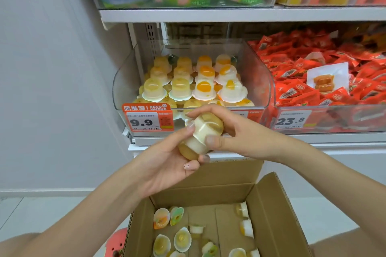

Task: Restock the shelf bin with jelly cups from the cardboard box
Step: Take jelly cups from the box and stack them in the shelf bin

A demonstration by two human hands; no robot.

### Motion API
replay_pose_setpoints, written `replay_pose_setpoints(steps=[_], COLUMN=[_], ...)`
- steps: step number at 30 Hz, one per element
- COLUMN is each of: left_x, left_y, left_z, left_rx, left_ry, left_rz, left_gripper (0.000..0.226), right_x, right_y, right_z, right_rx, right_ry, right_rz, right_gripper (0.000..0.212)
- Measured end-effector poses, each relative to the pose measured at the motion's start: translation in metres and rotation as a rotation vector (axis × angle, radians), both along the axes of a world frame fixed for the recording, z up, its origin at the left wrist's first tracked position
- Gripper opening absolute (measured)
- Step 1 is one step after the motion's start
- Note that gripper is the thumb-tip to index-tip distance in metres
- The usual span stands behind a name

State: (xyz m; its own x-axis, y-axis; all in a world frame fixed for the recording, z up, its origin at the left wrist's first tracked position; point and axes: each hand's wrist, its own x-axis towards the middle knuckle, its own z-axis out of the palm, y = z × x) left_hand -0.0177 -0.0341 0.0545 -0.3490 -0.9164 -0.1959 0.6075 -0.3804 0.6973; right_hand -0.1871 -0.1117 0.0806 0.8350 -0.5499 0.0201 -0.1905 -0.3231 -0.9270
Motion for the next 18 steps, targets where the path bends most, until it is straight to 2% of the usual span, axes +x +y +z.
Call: replay_pose_setpoints(steps=[3,6,8,9,11,13,14,16,18], left_x=[0.006,0.013,0.024,0.031,0.048,0.062,0.069,0.082,0.093], left_y=[-0.001,-0.003,-0.005,-0.005,-0.007,-0.008,-0.009,-0.012,-0.015], left_z=[0.003,0.007,0.017,0.023,0.033,0.034,0.031,0.024,0.021], left_rx=[0.038,0.057,0.064,0.061,0.05,0.053,0.041,-0.014,-0.08], left_ry=[0.01,0.017,-0.089,-0.227,-0.685,-1.161,-1.314,-1.494,-1.576], left_rz=[-0.055,-0.118,-0.144,-0.144,-0.065,0.079,0.135,0.187,0.21], left_gripper=[0.046,0.049,0.051,0.052,0.057,0.049,0.04,0.027,0.016], right_x=[0.001,0.008,0.013,0.018,0.032,0.052,0.064,0.092,0.12], right_y=[-0.003,0.0,0.0,-0.003,-0.014,-0.037,-0.051,-0.083,-0.113], right_z=[0.001,0.007,0.015,0.017,0.022,0.027,0.029,0.036,0.043], right_rx=[-0.052,-0.104,-0.094,-0.092,-0.127,-0.199,-0.244,-0.342,-0.439], right_ry=[0.031,0.007,-0.015,-0.035,-0.075,-0.086,-0.084,-0.054,0.016], right_rz=[-0.002,-0.048,-0.068,-0.105,-0.251,-0.417,-0.479,-0.572,-0.631], right_gripper=[0.061,0.058,0.053,0.05,0.047,0.05,0.054,0.061,0.072])
